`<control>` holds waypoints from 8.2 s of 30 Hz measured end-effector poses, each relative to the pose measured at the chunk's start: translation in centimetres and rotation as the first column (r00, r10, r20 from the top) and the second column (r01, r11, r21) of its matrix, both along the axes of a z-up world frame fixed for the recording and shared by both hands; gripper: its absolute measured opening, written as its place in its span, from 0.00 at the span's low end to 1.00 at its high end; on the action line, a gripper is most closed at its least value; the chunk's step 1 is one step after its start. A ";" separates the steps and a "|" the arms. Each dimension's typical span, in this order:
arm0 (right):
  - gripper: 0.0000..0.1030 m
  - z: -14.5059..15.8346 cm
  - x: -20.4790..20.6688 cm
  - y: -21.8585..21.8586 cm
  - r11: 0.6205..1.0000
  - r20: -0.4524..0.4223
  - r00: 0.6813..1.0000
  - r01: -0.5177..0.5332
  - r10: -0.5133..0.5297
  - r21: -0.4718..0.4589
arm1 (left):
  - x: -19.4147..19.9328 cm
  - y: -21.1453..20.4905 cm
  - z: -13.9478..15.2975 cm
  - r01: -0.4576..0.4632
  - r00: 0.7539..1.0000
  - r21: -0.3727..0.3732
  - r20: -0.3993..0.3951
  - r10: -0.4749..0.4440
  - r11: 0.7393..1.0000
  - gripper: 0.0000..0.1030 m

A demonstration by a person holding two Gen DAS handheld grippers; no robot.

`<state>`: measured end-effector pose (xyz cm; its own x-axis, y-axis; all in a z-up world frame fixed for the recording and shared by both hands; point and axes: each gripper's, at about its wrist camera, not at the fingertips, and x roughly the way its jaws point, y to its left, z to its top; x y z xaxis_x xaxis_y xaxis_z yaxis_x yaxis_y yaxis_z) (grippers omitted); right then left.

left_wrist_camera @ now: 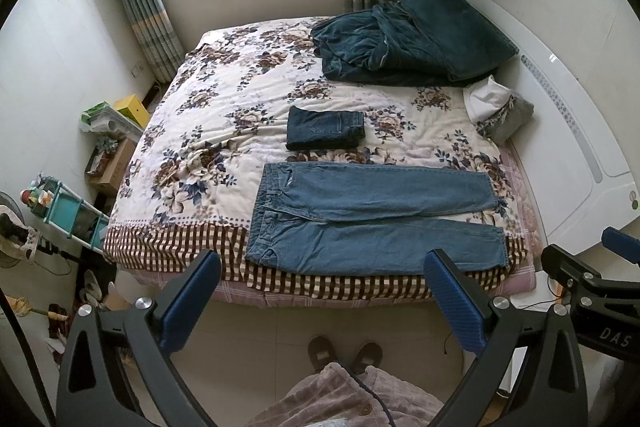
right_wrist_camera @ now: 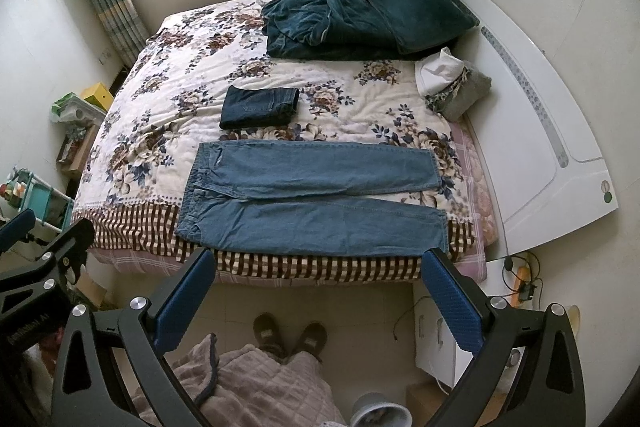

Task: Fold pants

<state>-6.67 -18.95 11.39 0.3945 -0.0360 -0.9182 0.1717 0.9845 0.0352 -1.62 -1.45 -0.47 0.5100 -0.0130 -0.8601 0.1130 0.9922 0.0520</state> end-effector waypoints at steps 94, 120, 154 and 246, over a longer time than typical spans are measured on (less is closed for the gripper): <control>0.10 -66.8 18.6 -12.0 0.963 -0.512 0.852 -0.218 0.109 -0.158 | 15.2 -12.4 -59.5 -0.041 0.839 -0.088 -0.544 -0.013 0.995 0.05; 0.96 -66.3 27.3 -19.6 0.965 -0.478 0.853 0.260 -0.211 0.039 | 19.2 -8.6 -55.0 -0.229 0.878 0.208 -0.377 0.294 0.951 0.92; 0.69 -63.8 13.3 -8.3 0.512 -0.631 0.657 0.740 -0.412 0.437 | 15.2 2.5 -53.4 -0.434 0.781 0.150 -0.428 0.454 0.888 0.92; 0.57 -74.8 53.9 26.6 0.704 -0.570 0.489 -0.141 0.661 0.696 | 26.6 6.3 -61.5 -0.277 0.830 0.191 -0.447 0.335 0.942 0.98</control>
